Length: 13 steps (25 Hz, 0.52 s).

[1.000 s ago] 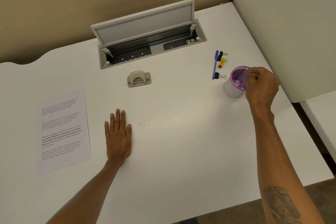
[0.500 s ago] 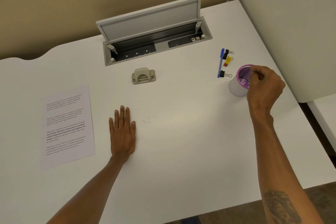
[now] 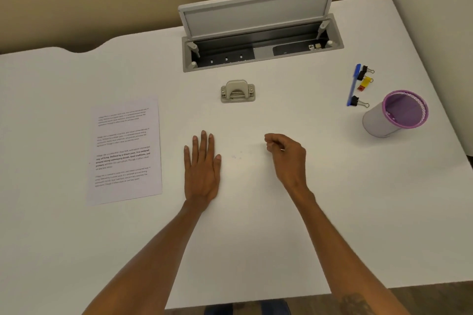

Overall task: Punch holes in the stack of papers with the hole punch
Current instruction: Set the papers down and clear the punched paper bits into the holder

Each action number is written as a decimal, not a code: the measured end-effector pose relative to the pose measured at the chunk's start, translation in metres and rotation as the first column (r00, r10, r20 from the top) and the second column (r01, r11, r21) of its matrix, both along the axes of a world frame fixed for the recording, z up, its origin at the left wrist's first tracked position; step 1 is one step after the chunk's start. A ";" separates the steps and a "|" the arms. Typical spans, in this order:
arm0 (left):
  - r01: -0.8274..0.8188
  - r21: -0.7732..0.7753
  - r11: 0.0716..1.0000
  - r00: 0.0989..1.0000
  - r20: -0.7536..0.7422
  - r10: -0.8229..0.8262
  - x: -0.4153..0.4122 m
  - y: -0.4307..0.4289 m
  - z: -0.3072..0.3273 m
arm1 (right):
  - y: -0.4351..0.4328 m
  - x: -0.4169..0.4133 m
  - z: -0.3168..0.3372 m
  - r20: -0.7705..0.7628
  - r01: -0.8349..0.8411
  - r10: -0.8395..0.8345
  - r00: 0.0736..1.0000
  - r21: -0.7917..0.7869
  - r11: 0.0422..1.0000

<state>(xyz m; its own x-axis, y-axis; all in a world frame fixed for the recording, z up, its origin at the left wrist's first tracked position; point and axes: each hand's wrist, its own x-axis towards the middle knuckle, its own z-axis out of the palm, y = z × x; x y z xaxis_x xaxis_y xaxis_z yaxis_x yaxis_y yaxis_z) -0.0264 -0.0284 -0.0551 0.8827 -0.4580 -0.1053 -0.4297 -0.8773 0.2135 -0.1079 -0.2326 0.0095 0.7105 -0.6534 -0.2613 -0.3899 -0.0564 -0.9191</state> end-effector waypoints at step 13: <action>0.005 -0.006 1.000 0.999 0.040 -0.005 0.000 0.003 -0.004 | 0.059 -0.014 -0.048 -0.598 -0.616 0.243 0.764 -0.562 0.551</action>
<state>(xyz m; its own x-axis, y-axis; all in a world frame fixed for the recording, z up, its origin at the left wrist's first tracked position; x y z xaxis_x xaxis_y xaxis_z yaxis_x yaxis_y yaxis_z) -0.0264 -0.0255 -0.0593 0.8838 -0.4630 -0.0676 -0.4424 -0.8739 0.2012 -0.1216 -0.1739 -0.0389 0.8947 -0.3958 -0.2067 -0.4403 -0.8594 -0.2599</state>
